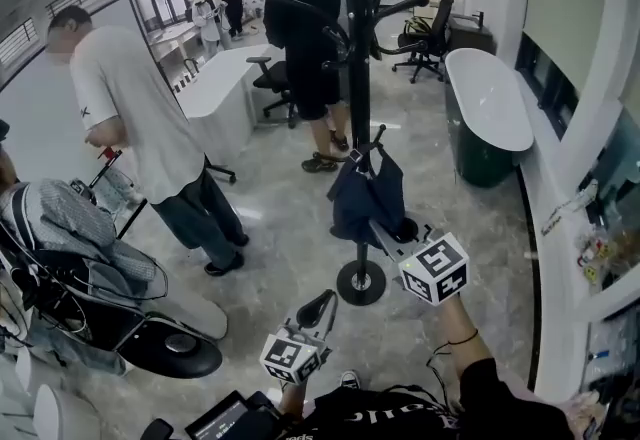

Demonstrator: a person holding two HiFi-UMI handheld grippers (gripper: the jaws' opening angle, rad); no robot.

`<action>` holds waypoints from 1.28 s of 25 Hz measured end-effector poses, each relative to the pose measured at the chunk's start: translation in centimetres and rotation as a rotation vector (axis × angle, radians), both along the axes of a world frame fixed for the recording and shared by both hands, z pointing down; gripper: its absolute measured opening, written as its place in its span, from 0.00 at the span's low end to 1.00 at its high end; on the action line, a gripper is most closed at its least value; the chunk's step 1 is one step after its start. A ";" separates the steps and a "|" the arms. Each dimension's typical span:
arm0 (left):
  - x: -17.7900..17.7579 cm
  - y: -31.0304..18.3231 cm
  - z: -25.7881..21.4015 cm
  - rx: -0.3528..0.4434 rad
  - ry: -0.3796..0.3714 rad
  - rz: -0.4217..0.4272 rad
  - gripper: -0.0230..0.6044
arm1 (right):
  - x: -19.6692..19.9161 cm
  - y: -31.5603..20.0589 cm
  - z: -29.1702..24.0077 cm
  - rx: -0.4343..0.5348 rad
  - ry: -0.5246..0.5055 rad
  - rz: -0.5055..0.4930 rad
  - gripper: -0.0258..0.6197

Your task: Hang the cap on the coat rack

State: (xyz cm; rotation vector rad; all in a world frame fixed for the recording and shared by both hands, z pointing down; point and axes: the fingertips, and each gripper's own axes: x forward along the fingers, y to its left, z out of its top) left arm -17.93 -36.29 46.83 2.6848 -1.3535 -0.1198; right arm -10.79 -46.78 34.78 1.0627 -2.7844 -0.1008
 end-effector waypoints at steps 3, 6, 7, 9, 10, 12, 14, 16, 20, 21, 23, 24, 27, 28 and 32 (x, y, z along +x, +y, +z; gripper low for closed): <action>-0.5 -1.1 0.6 -0.025 0.003 0.019 0.07 | -0.9 -2.4 -2.8 0.050 0.005 0.017 0.09; -0.5 -1.8 1.2 -0.039 0.004 0.035 0.07 | -1.1 -4.6 -5.3 0.091 -0.002 0.044 0.09; -0.5 -2.0 1.3 -0.042 0.005 0.040 0.07 | -1.3 -5.2 -6.1 0.104 -0.002 0.054 0.09; -0.7 -2.4 1.6 -0.046 0.006 0.047 0.07 | -1.7 -6.3 -7.5 0.131 0.004 0.067 0.09; -0.8 -2.6 1.7 -0.048 0.007 0.049 0.07 | -1.9 -6.7 -8.3 0.146 0.010 0.070 0.09; -1.0 -2.9 1.8 -0.049 0.011 0.052 0.07 | -2.4 -7.6 -9.7 0.172 0.019 0.074 0.09; -1.1 -3.1 1.8 -0.048 0.016 0.055 0.07 | -2.9 -8.5 -11.1 0.185 0.011 0.079 0.09; -1.3 -3.0 2.1 -0.054 0.021 0.056 0.07 | -3.4 -9.6 -12.2 0.177 -0.008 0.085 0.09; -1.2 -2.7 2.7 -0.071 0.032 0.061 0.07 | -4.3 -11.8 -12.5 0.144 0.015 0.087 0.09; -1.3 -2.6 2.7 -0.072 0.034 0.062 0.07 | -4.5 -12.2 -12.2 0.139 0.036 0.086 0.09; -1.5 -2.6 2.8 -0.072 0.036 0.061 0.07 | -5.1 -13.2 -11.2 0.124 0.075 0.090 0.09; -1.8 -2.7 2.9 -0.072 0.037 0.057 0.07 | -5.4 -13.7 -10.7 0.113 0.088 0.095 0.09; -2.8 -2.8 2.9 -0.073 0.040 0.040 0.07 | -5.7 -15.4 -8.9 0.067 0.105 0.126 0.09; -3.0 -2.8 2.9 -0.074 0.042 0.034 0.07 | -5.5 -15.9 -8.2 0.047 0.104 0.135 0.09; -3.9 -2.7 3.4 -0.090 0.048 0.019 0.07 | -4.9 -17.3 -6.2 -0.030 0.026 0.139 0.09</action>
